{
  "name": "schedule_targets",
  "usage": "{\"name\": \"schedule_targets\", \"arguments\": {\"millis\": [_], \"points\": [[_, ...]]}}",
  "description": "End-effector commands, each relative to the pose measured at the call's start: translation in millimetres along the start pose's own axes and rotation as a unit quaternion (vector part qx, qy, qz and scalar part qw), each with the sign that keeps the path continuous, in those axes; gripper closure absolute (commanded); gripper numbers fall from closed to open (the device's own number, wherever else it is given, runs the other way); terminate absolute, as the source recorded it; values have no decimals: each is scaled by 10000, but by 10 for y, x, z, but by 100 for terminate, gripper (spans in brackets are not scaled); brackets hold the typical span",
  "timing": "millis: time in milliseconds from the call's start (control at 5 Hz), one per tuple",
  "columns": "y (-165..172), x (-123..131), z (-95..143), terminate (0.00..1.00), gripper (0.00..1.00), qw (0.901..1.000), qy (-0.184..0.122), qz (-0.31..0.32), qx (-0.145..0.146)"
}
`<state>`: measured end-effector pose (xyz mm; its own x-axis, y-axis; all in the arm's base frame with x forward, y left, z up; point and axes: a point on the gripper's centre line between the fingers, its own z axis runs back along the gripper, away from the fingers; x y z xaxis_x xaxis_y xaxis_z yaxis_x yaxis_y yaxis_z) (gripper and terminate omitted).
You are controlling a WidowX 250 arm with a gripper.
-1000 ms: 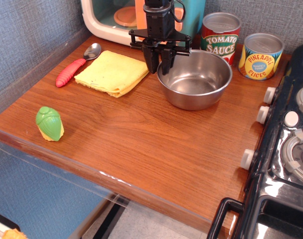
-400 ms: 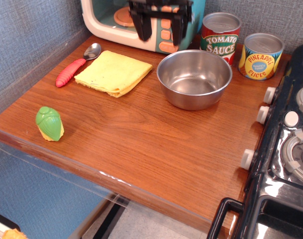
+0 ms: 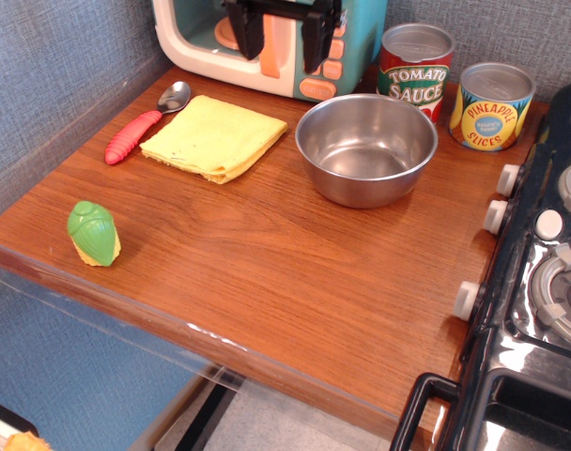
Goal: Bring the bowl close to the cans.
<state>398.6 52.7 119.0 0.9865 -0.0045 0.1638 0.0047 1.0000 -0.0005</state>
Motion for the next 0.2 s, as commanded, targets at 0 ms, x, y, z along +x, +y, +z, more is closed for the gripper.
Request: {"name": "schedule_targets", "arguments": {"millis": [0], "points": [[90, 15, 356, 100, 0, 9990, -440, 5, 74]]}}
